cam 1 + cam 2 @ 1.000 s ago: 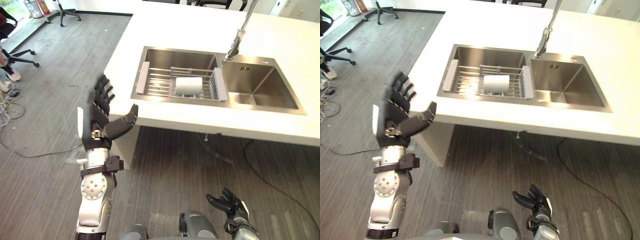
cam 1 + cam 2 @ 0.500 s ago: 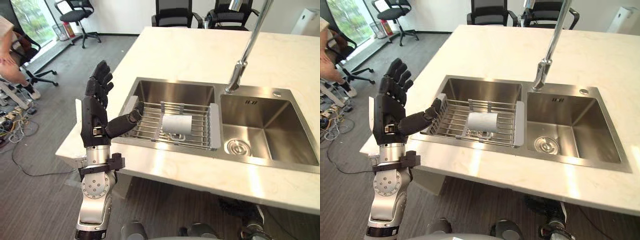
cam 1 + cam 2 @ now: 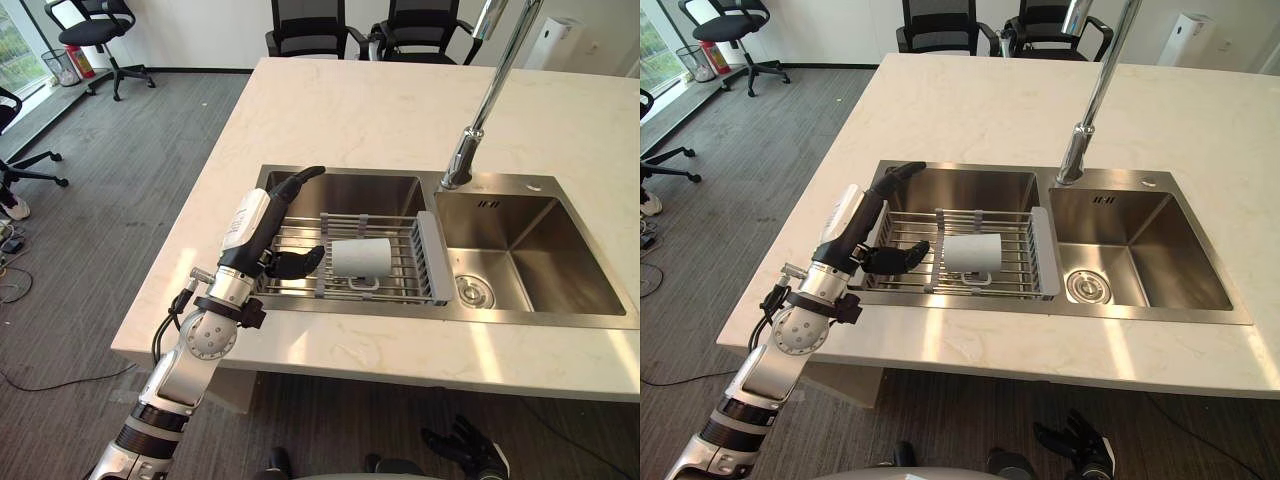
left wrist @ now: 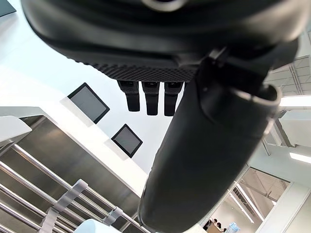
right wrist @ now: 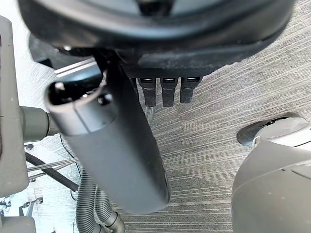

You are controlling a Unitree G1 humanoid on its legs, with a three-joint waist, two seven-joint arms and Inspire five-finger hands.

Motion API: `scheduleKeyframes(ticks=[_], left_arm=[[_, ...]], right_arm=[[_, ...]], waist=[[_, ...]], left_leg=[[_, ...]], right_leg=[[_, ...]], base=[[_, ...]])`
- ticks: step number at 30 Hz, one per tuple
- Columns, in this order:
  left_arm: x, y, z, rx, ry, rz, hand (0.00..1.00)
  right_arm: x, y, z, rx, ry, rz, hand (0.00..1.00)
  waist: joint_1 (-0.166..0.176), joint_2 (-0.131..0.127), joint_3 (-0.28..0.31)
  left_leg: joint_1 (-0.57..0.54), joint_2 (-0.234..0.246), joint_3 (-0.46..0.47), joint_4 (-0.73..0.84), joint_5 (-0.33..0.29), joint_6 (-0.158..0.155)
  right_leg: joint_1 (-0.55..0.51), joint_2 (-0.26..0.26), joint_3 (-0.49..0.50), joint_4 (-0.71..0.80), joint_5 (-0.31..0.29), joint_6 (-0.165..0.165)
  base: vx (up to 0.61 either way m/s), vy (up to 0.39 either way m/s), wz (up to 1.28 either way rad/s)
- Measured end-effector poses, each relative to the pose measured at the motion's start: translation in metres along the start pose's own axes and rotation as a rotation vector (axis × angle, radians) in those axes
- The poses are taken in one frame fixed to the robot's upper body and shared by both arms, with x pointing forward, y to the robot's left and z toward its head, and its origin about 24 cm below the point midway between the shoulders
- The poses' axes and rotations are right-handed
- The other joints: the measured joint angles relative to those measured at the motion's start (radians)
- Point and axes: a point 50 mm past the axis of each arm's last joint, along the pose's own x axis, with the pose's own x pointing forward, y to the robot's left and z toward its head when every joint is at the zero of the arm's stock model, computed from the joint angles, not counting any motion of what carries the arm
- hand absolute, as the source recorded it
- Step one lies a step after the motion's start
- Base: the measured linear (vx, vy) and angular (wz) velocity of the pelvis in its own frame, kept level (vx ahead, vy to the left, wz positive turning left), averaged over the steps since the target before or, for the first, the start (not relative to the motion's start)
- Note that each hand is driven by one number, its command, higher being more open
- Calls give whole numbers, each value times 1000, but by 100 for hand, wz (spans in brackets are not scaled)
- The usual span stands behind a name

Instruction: Walk over to the sink, pick up the cup, carry it to the dishwasher, place the cup inside the dishwasher, then close the dishwasher door

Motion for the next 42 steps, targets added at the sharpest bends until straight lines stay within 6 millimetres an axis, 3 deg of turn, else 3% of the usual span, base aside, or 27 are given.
scheduleKeyframes(ticks=[9,17,21,30,42], left_arm=[[0,-2,-1,-14,7,4,90],[-11,-20,-40,24,209,-65,90],[-15,-29,-49,90,251,-120,90],[-12,-37,-45,106,229,-175,90],[-5,-46,-37,108,178,-222,90]], right_arm=[[2,1,0,-13,9,-4,90],[6,6,5,-64,12,-8,90],[6,5,3,-73,20,-13,90],[4,2,-3,-75,45,-31,90],[3,1,-9,-79,68,-34,90]], waist=[[-1,-5,7],[-27,-7,20],[-28,-4,23],[-51,6,30],[-53,18,36]], left_leg=[[20,-2,0,-16,1,-1],[58,-12,-33,-48,10,1],[59,-12,-38,-48,10,1],[61,-17,-37,-49,11,2],[61,-24,-50,-49,11,2]], right_leg=[[18,0,-1,-12,0,0],[62,-5,-18,-50,6,1],[77,-5,-21,-79,21,0],[78,-11,-22,-87,27,9],[89,-18,-30,-105,36,13]], base=[[0,0,0],[18,-6,4],[8,-2,2],[-12,0,0],[-3,-1,2]])
